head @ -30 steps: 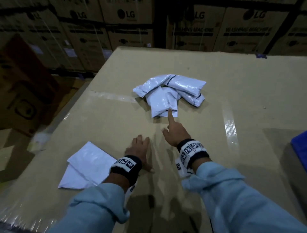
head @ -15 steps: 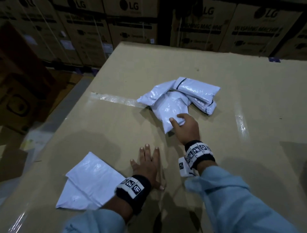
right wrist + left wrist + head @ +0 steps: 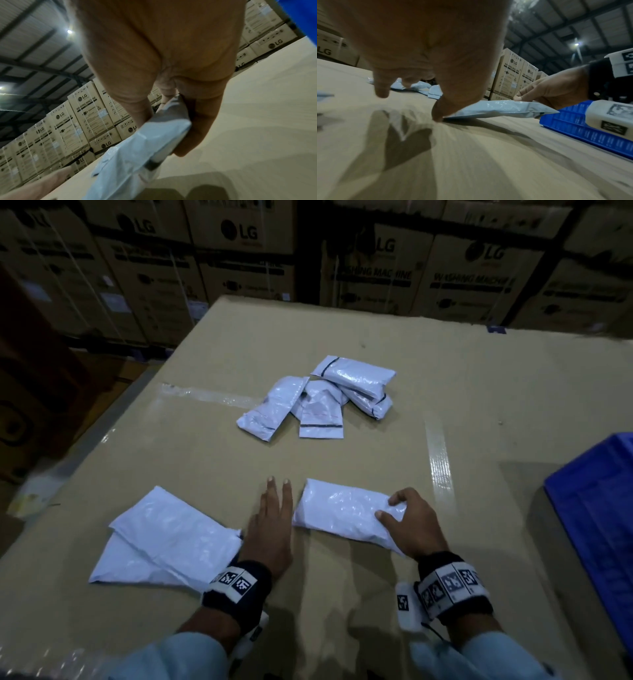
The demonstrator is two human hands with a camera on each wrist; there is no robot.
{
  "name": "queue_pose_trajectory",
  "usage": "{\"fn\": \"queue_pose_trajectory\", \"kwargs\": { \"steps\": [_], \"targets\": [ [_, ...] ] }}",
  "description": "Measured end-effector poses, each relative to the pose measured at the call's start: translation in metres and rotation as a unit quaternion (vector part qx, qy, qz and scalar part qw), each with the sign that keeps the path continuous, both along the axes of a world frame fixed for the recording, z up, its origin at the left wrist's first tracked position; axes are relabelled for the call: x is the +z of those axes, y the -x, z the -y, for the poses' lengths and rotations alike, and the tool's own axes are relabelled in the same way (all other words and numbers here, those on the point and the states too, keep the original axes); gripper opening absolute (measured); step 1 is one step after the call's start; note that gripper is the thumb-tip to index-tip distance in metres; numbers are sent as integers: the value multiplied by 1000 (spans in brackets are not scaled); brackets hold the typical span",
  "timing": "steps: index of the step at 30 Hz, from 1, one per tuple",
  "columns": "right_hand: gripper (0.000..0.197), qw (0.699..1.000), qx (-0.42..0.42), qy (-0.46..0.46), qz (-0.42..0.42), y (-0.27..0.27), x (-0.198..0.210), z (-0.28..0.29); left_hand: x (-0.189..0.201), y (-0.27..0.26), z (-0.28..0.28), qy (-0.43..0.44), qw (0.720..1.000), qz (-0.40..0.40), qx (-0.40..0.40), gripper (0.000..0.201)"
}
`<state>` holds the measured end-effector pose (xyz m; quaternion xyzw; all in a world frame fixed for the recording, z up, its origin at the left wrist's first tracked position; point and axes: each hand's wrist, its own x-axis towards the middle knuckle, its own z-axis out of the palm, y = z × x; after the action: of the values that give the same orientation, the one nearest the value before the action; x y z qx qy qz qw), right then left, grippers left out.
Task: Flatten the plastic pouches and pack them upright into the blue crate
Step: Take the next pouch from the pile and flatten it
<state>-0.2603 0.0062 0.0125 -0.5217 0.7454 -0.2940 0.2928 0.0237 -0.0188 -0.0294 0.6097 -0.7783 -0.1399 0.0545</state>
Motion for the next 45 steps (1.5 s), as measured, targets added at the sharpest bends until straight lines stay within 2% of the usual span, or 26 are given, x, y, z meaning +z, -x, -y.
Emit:
{"fn": "queue_pose_trajectory", "kwargs": {
  "steps": [4,6,7,9,10,11,13,15,16,18,21,25,27,36,45],
  "targets": [
    [29,996,55,-63,2,15,-6,-43,0,34,-38,-10,995,-82,-60,85],
    [29,995,76,-70,-3,18,-11,-64,1,50,-58,-3,988,-145,-50,66],
    [29,993,91,-73,-9,18,-14,-76,1,57,-68,-6,987,-158,-40,63],
    [29,989,112,-95,-14,14,-21,-96,-7,67,-85,-21,991,-126,-45,71],
    [27,987,115,-107,-39,9,-25,-108,-12,70,-92,-27,993,-95,-61,77],
    [28,982,113,-112,-104,4,-30,-122,-17,73,-100,-32,994,-63,-80,83],
    [42,958,100,-83,-255,-10,-40,-144,-24,73,-109,-38,994,-11,-104,87],
    [60,944,121,-25,-305,-28,-48,-161,-25,74,-115,-40,994,14,-99,80],
    [66,934,164,-14,-317,-36,-53,-168,-24,75,-118,-42,994,32,-92,75],
    [73,920,235,-11,-314,-45,-61,-177,-27,78,-123,-23,995,64,-71,67],
    [77,938,215,-2,-271,-49,-68,-183,-29,78,-129,8,996,66,-52,63],
    [75,943,197,28,-266,-52,-69,-188,-34,73,-126,3,997,38,-62,62],
    [74,946,186,14,-264,-54,-68,-185,-38,73,-122,4,998,30,-63,59],
    [74,928,172,-17,-330,-60,-75,-178,-42,79,-122,45,997,33,-58,64],
    [70,911,160,-9,-381,-68,-77,-176,-42,83,-119,59,995,40,-69,56]
  ]
}}
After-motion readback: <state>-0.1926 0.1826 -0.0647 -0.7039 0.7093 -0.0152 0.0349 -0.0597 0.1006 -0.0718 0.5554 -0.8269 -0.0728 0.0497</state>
